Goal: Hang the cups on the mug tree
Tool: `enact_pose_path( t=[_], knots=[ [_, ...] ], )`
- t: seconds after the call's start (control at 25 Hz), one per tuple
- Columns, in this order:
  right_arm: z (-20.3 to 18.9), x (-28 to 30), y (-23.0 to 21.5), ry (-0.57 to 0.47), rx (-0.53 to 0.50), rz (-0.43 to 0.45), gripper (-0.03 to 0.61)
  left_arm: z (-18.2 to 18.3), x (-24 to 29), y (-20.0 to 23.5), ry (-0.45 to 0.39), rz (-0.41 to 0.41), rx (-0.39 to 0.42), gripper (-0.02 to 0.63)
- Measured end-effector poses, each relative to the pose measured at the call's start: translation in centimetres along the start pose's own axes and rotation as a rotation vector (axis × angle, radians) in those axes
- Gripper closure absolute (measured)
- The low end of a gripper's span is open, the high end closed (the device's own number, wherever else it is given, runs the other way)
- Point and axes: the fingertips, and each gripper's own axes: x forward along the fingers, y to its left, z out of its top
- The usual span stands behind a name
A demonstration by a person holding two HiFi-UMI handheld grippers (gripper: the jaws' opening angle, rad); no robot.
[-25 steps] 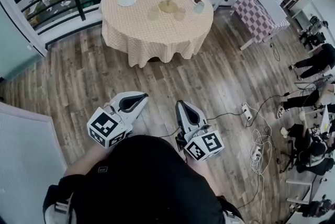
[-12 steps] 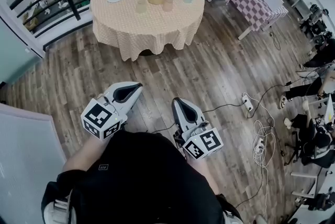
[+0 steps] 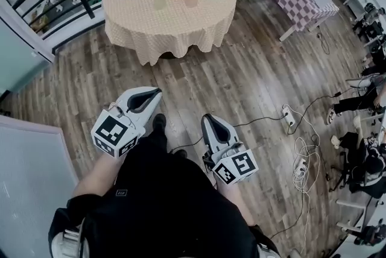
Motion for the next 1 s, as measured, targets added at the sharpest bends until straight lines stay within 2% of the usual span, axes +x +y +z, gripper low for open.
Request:
enact_pose_path(
  t=[0.16,0.44,0.68,1.0],
  knots=[
    [0.1,2.7,-1.2,0.031,0.003,0.024,0.561,-0.4,2.1,1.8,0.015,-0.013,0.005,0.607],
    [2.3,9.1,-4.9,0.045,-0.028,0.018,0.561,0.0,6.3,7.8,-0.022,-0.038,-0.066,0.607],
    [4.8,17.2,-6.9,0.044,-0.059,0.046,0.561,1.0,8.8,14.3,-0.050,-0.035,-0.067,0.607],
    [5.9,27.0,-7.5,0.061,-0.052,0.064,0.561,0.6,9.8,22.2,-0.030,-0.054,-0.087,0.607]
  ],
)
